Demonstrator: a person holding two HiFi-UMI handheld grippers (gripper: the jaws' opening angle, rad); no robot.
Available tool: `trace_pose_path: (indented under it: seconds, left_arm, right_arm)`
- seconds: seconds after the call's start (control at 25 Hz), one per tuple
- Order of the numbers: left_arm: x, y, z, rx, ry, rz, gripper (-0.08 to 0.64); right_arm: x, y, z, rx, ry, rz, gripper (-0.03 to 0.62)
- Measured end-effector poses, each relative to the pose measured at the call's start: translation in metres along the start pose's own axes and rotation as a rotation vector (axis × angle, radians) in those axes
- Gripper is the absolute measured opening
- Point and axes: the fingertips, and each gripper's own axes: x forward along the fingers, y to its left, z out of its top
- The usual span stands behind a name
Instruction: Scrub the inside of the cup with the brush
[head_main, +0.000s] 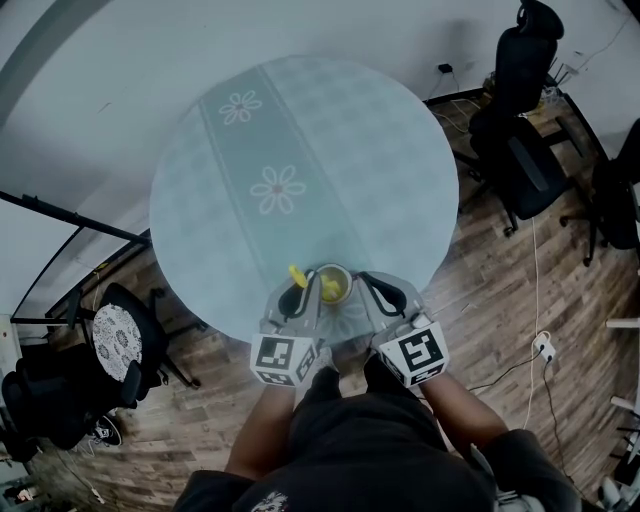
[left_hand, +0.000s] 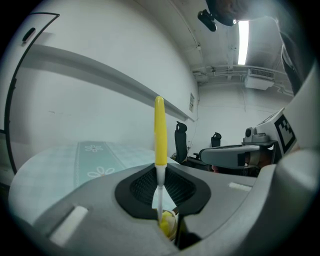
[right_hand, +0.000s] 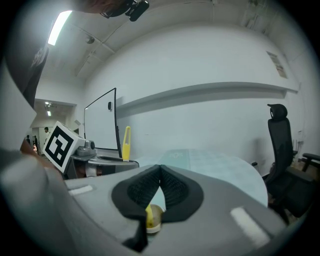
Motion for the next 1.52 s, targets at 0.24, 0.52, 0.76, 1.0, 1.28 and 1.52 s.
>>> trace_pose_path:
  seconds: [0.24, 0.52, 0.76, 1.0, 1.28, 1.52]
  left_arm:
    - [-0.007, -0.006, 0.025, 0.023, -0.046, 0.005, 0.037]
    - [-0.02, -0.015, 0.064, 0.057, -0.106, 0.01, 0.037]
    - [-0.033, -0.024, 0.097, 0.1, -0.151, 0.006, 0.037]
    - [-0.043, -0.035, 0.121, 0.127, -0.19, 0.013, 0.037]
    - [-0.053, -0.034, 0.135, 0.129, -0.217, 0.029, 0.037]
    - [-0.055, -0.042, 0.139, 0.131, -0.225, 0.026, 0.037]
  right_arm:
    - [-0.008, 0.001, 0.022, -0.02, -0.038, -0.009, 0.002]
    - [-0.018, 0.004, 0.054, -0.057, -0.083, -0.026, 0.002]
    - [-0.025, 0.008, 0.093, -0.09, -0.16, -0.025, 0.002]
    - [-0.037, 0.014, 0.122, -0.15, -0.214, 0.002, 0.002]
    - [-0.042, 0.025, 0.139, -0.184, -0.249, 0.023, 0.002]
    - [-0.046, 0.023, 0.137, -0.185, -0.233, 0.01, 0.002]
